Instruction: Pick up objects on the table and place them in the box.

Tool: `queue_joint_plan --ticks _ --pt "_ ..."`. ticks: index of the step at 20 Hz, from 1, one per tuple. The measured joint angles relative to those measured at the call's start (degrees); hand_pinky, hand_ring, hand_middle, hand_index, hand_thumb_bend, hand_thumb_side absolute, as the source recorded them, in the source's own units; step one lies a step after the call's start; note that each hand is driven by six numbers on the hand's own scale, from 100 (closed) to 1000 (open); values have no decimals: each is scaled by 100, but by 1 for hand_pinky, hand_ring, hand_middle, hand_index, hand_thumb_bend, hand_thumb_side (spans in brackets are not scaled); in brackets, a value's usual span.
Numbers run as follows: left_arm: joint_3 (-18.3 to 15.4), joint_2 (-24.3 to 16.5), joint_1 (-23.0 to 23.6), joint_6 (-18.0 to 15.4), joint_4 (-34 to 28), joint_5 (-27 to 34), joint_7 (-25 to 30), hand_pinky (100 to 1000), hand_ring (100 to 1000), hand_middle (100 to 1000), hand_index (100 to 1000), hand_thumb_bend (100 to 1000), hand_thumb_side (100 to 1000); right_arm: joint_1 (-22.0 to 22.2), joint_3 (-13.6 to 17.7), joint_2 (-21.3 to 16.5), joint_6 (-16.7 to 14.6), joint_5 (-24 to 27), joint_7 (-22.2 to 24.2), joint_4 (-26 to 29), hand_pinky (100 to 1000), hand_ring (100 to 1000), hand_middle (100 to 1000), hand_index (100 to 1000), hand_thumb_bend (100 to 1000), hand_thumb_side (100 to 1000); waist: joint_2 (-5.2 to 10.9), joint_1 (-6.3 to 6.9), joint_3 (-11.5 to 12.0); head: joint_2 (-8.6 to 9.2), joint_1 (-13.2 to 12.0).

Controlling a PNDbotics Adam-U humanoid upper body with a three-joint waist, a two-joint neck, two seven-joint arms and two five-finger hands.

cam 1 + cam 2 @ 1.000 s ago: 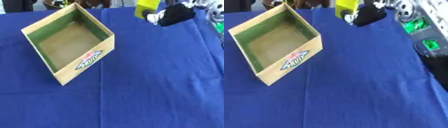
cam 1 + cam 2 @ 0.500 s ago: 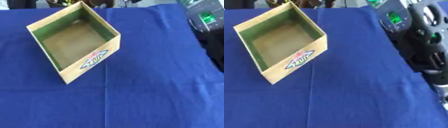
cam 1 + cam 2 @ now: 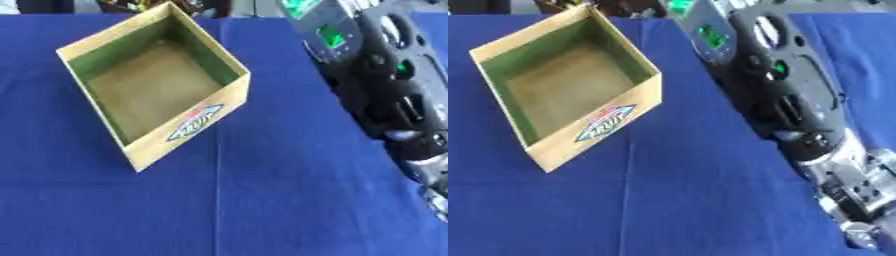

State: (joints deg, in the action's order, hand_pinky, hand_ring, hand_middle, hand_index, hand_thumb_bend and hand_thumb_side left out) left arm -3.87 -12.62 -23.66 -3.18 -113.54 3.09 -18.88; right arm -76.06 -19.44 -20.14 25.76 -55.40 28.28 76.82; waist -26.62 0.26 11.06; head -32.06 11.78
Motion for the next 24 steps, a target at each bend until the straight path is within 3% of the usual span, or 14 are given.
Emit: queue_joint_plan --ticks 7,15,19,24 --pt "11 12 -12 -13 0 46 -23 695 722 712 859 100 933 18 81 685 -43 -580 -591 -735 508 457 336 360 100 434 -16 37 76 102 138" --pt "12 60 -60 -34 0 71 -62 695 722 711 852 100 930 208 114 1070 -192 -1227 -1242 -1485 511 463 336 362 100 439 -69 40 155 184 204" --pt "12 61 -74 -37 0 72 -64 695 722 711 851 100 930 220 129 1142 -396 -1321 -1223 -1859 513 475 340 369 100 425 -85 40 159 199 208" --pt "13 67 -107 -40 0 80 -61 695 722 711 851 100 929 205 152 1192 -687 -1333 -873 -2173 524 493 350 378 100 408 -95 40 167 201 238"
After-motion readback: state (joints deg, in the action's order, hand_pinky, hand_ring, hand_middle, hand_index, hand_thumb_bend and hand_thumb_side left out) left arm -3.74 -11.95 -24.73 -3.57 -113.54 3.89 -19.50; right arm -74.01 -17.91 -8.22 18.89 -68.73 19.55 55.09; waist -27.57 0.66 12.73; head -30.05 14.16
